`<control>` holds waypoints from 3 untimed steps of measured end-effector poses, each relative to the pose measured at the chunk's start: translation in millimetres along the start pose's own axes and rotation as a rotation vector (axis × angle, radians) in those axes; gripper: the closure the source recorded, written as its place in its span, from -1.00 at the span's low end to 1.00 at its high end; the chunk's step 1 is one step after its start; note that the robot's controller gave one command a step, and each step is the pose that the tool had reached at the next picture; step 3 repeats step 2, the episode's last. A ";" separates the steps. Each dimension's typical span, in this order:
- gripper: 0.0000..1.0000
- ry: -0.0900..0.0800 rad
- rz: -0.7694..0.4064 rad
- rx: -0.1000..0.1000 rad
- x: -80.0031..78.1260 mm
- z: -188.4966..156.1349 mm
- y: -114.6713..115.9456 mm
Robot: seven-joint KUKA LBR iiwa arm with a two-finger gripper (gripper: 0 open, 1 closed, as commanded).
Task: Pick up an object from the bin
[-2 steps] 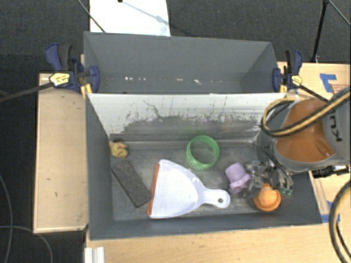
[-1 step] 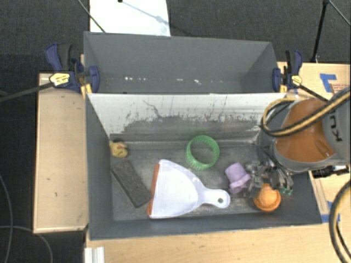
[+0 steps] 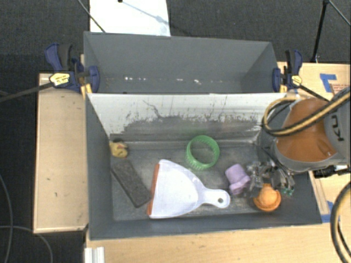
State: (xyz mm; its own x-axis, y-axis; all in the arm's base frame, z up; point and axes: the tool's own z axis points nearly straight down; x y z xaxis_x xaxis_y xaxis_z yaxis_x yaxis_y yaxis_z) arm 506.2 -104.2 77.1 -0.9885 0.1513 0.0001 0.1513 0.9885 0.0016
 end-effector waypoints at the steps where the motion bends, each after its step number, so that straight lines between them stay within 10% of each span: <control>1: 1.00 0.006 0.000 0.000 1.8 -21.0 -0.2; 3: 1.00 -0.001 -0.001 0.001 -0.2 -39.2 -0.6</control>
Offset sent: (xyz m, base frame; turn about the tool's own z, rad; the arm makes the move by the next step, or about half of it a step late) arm -0.0001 0.0000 0.0125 0.0000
